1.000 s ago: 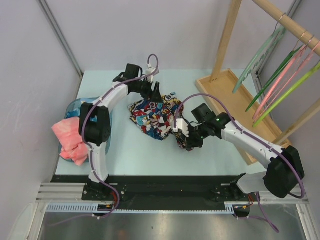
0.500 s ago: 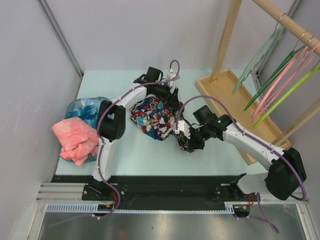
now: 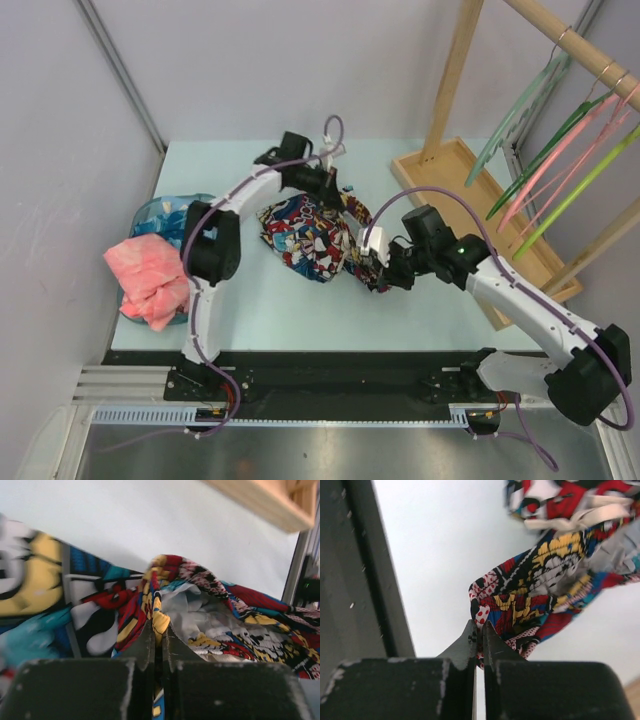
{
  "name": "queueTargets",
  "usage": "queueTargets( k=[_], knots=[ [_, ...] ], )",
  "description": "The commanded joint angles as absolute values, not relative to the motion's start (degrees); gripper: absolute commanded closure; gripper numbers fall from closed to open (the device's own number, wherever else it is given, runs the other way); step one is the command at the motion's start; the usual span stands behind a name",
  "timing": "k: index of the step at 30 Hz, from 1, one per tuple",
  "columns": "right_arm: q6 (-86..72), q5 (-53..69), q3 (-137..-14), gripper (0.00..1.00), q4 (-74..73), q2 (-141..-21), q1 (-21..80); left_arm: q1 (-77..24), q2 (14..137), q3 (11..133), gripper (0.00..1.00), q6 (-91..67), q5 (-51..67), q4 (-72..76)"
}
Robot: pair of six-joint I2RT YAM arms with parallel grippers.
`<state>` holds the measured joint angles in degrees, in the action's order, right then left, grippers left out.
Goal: Place the shorts on the hanger
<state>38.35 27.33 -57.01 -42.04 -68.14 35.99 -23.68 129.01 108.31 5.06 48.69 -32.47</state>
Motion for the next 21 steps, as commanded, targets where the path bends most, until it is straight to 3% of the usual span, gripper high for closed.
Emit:
queueTargets(
  k=[1, 9, 14, 21],
  knots=[
    [30.3, 20.4, -62.6, 1.0, -30.8, -65.5, 35.9, -16.8, 112.5, 109.5, 1.0, 0.4, 49.0, -27.9],
    [21.9, 13.4, -80.8, 1.0, -21.4, -70.2, 32.4, -14.3, 94.5, 110.3, 1.0, 4.1, 35.7, -31.1],
    [20.1, 11.3, -94.9, 1.0, -25.0, -71.4, 31.2, -14.4, 85.9, 110.7, 1.0, 3.1, 30.4, -29.0],
    [21.0, 12.4, -104.7, 1.0, -31.1, -67.5, 32.5, -14.4, 70.9, 105.6, 1.0, 3.0, 29.4, -25.3]
  ],
)
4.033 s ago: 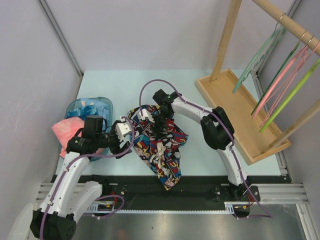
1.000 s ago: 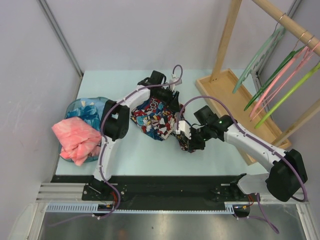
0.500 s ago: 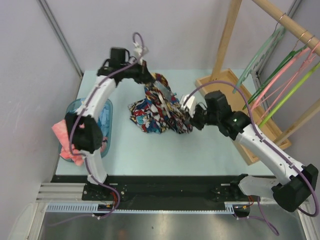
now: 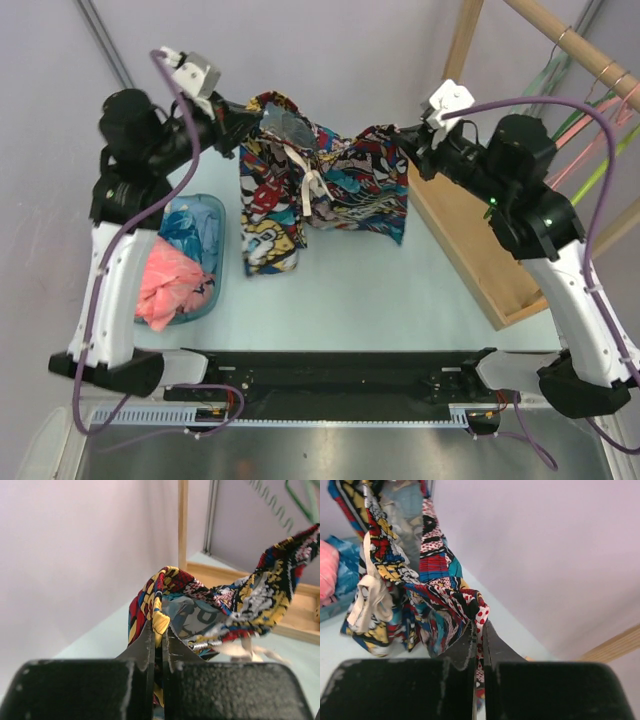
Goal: Place the shorts on the hanger
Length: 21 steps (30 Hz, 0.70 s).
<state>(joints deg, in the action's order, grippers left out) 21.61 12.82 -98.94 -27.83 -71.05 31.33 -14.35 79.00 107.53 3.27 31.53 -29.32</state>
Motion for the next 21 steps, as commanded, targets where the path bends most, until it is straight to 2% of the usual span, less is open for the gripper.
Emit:
queueTargets(
  k=[1, 6, 11, 15, 21],
  knots=[
    [21.4, 12.5, -105.5, 1.0, -31.8, -67.1, 33.4, -14.5, 68.2, 104.8, 1.0, 3.0, 29.2, -25.2],
    [21.8, 13.9, -110.6, 1.0, -34.8, -67.6, 32.3, -14.7, 62.9, 104.4, 1.0, 1.3, 27.0, -28.5],
    [21.5, 11.6, -108.6, 1.0, -32.7, -70.9, 32.7, -15.4, 62.8, 102.1, 1.0, 0.4, 24.7, -34.6],
    [21.5, 9.1, -100.0, 1.0, -27.4, -72.2, 31.5, -15.6, 63.2, 94.3, 1.0, 0.4, 21.4, -36.8],
    [26.7, 8.8, -81.4, 1.0, -24.4, -73.1, 30.9, -16.3, 64.9, 71.9, 0.97, 2.2, 16.3, -30.5]
  ],
)
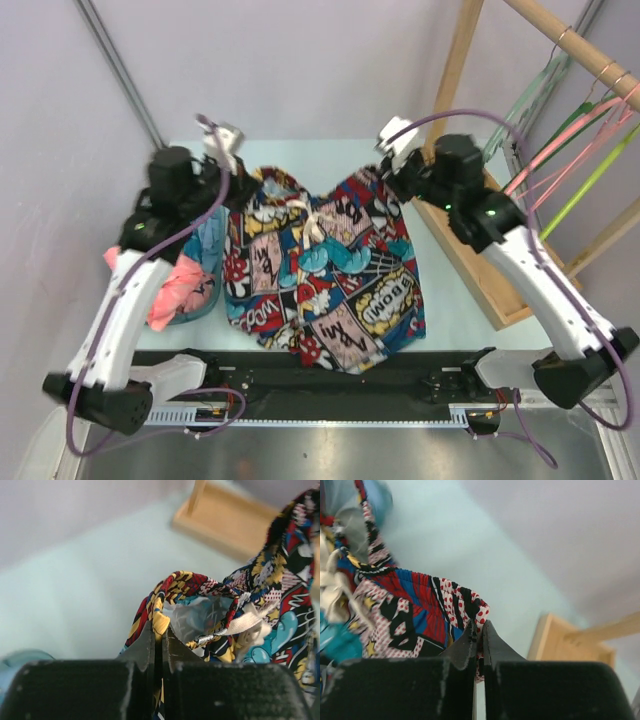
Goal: Place the shorts on the hanger
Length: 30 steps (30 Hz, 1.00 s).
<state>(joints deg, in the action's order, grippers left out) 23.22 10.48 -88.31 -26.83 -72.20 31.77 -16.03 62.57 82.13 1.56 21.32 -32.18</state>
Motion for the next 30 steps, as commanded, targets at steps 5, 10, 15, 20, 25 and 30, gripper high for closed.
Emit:
queueTargets(
  k=[5, 10, 15, 20, 25, 30],
  knots=[
    [30.0, 15.0, -72.7, 1.0, -24.1, -75.3, 29.1, -16.3, 63.2, 56.5, 0.85, 7.8, 21.3, -20.0],
    [38.2, 24.1, -66.7, 1.0, -30.7, -74.4, 31.4, -16.3, 60.5, 44.4, 0.69, 19.3, 24.3, -21.0],
    [43.9, 25.7, -59.5, 1.0, -34.5, -72.7, 36.2, -16.0, 59.2, 44.4, 0.27, 29.7, 26.5, -33.5],
    [46.1, 24.7, -53.1, 1.0, -34.9, -70.8, 39.3, -14.1, 58.7, 45.8, 0.18, 33.6, 33.0, -40.8],
    [47.5, 21.2, -49.8, 1.0, -34.1, -70.2, 39.7, -14.1, 63.4, 47.2, 0.19, 32.8, 36.0, -39.7],
    [45.6, 17.9, -51.0, 0.3, -31.7, -68.4, 41.2, -14.1, 65.5, 50.0, 0.16, 29.6, 38.2, -36.9]
  ],
)
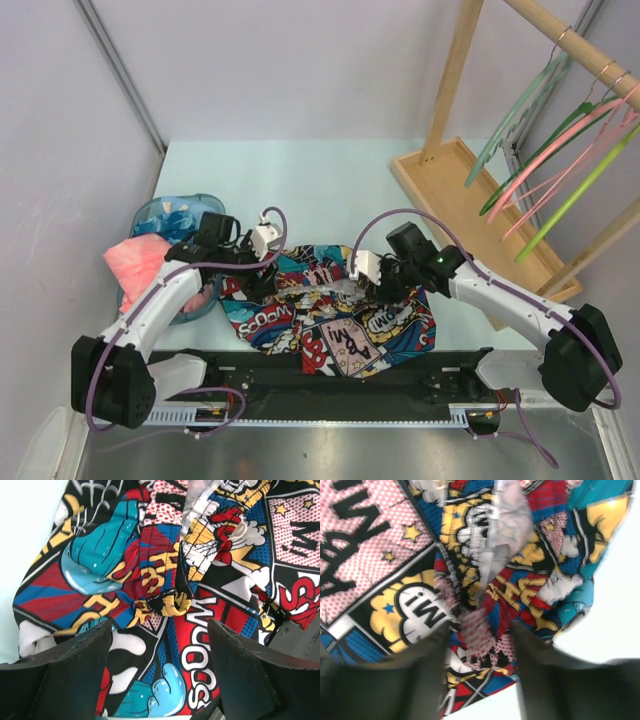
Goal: Place the shorts on the hanger
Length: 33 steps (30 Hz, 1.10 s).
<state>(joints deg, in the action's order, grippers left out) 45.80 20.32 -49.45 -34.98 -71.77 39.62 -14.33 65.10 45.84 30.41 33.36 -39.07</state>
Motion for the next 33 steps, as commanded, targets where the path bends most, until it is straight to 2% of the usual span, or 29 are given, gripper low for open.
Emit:
queueTargets(
  k=[1, 10, 19, 26, 27, 30, 33],
  knots=[
    [45.0, 18.2, -51.4, 0.18, -31.8, -67.2, 42.1, -14.1, 65.4, 50.4, 0.14, 28.9, 38.5, -35.6],
    [44.6, 17.5, -61.3, 0.04, -33.2, -57.0, 53.2, -14.0, 64.4, 55.8, 0.1, 17.5, 42.8, -24.2],
    [30.6, 6.9, -82.8, 0.01, -29.9, -58.7, 54.4, -15.3, 67.7, 66.3, 0.1, 3.3, 46.0, -12.2],
    [19.5, 12.6, -108.1, 0.04, -33.2, -65.5, 34.7, -24.9, 71.2, 73.4, 0.11, 1.2, 42.8, -5.4],
    [12.6, 14.9, -109.3, 0.05, -33.2, -65.3, 27.8, -26.2, 71.6, 74.0, 0.11, 1.6, 42.1, -5.0],
    [7.0, 19.1, -111.4, 0.06, -35.9, -62.4, 18.1, -30.7, 72.5, 76.5, 0.11, 1.0, 39.5, -2.4],
    [4.7, 21.1, -109.7, 0.08, -37.0, -56.8, 13.6, -35.1, 74.3, 80.4, 0.11, 3.2, 35.9, -2.8]
  ],
)
